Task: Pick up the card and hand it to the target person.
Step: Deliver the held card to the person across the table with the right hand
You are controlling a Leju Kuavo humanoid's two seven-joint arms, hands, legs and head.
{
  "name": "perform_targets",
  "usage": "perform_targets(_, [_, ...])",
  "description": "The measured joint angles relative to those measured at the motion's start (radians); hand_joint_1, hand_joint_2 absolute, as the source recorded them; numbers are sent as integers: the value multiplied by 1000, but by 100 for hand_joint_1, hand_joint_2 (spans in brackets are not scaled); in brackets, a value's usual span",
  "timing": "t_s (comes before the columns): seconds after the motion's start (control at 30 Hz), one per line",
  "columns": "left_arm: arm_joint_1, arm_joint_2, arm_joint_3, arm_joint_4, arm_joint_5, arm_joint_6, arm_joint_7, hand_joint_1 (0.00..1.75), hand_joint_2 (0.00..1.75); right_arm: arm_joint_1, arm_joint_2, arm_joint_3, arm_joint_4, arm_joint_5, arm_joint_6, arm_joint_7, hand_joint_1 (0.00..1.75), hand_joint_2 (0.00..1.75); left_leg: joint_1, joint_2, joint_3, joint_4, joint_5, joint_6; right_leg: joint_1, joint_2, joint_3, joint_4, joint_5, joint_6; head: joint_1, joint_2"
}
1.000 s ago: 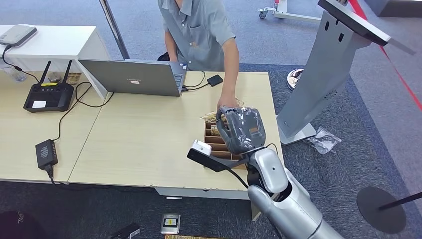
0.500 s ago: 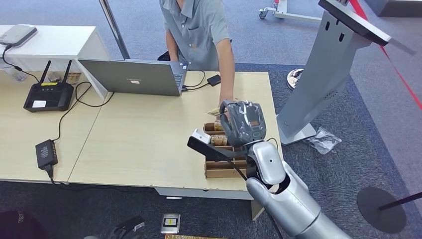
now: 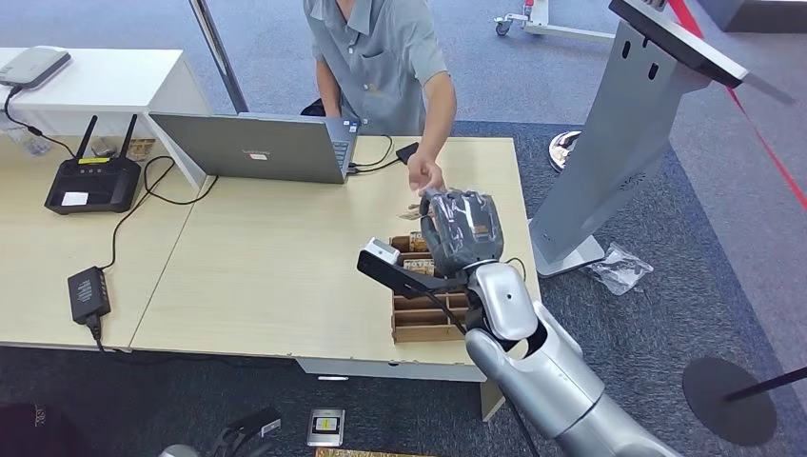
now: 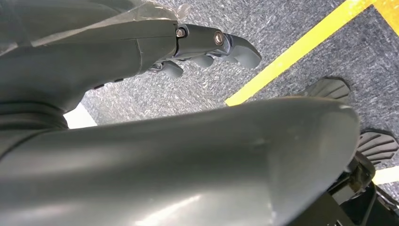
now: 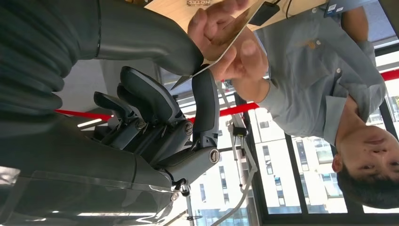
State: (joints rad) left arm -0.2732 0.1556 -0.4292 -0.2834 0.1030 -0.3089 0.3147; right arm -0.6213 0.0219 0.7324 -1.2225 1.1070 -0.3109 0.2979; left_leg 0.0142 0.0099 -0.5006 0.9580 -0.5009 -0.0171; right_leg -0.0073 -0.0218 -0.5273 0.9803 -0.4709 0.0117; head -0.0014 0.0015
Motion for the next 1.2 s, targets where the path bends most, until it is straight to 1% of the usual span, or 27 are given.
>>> perform_targets(0.23, [0,-1,0,0,0,2,0,0,0,-3,2,0,15,-1,8,2,175,175,0,0,0,0,0,0,0,0,0,0,0,0,0,0])
perform_targets(0.27, [0,-1,0,0,-1,2,0,0,0,-3,2,0,16,-1,11,3,170,175,0,0,0,0,0,0,0,0,0,0,0,0,0,0])
perform_targets(0.3, [0,-1,0,0,-1,3,0,0,0,-3,2,0,16,-1,14,4,161,175,0,0,0,0,0,0,0,0,0,0,0,0,0,0])
perform_targets(0.33, [0,-1,0,0,-1,3,0,0,0,-3,2,0,16,-2,17,5,131,175,0,0,0,0,0,0,0,0,0,0,0,0,0,0])
perform_targets(0.37, [1,-2,0,0,-1,3,0,0,0,-3,2,0,16,-3,22,7,87,175,0,0,0,0,0,0,0,0,0,0,0,0,0,0])
perform_targets(0.4, [1,-2,0,0,-1,4,1,0,0,-2,2,0,16,-6,26,10,48,175,0,0,0,0,0,0,0,0,0,0,0,0,0,0])
perform_targets(0.43, [1,-2,0,0,-1,4,1,0,0,-2,2,0,16,-10,30,13,14,175,0,0,0,0,0,0,0,0,0,0,0,0,0,0])
perform_targets(0.47, [1,-2,0,0,-1,5,2,0,0,-2,2,0,17,-16,34,16,0,175,0,0,0,0,0,0,0,0,0,0,0,0,0,0])
perform_targets(0.7, [6,-2,0,0,5,8,2,0,0,24,1,-2,9,-86,46,14,0,175,0,0,0,0,0,0,0,0,0,0,0,0,0,0])
perform_targets(0.77, [10,-1,0,0,10,8,1,0,0,44,1,-8,-4,-166,57,-10,0,175,0,0,0,0,0,0,0,0,0,0,0,0,0,0])
perform_targets(0.87, [19,2,0,0,20,9,-4,0,0,86,0,-18,-34,-347,79,-82,0,175,0,0,0,0,0,0,0,0,-1,0,0,0,0,0])
perform_targets(0.93, [27,6,0,0,27,10,-11,0,0,109,-2,-25,-53,-432,87,-124,0,175,0,0,0,0,0,0,0,0,-1,0,0,0,0,0])
perform_targets(1.0, [36,9,1,0,35,12,-18,0,0,126,-4,-31,-71,-486,90,-152,0,175,0,0,0,0,0,0,0,0,-1,0,0,0,0,0])
perform_targets(1.2, [72,22,7,0,64,26,-48,0,0,159,-13,-35,-122,-620,97,-202,0,175,0,0,0,0,0,0,0,0,-1,0,0,0,0,0])
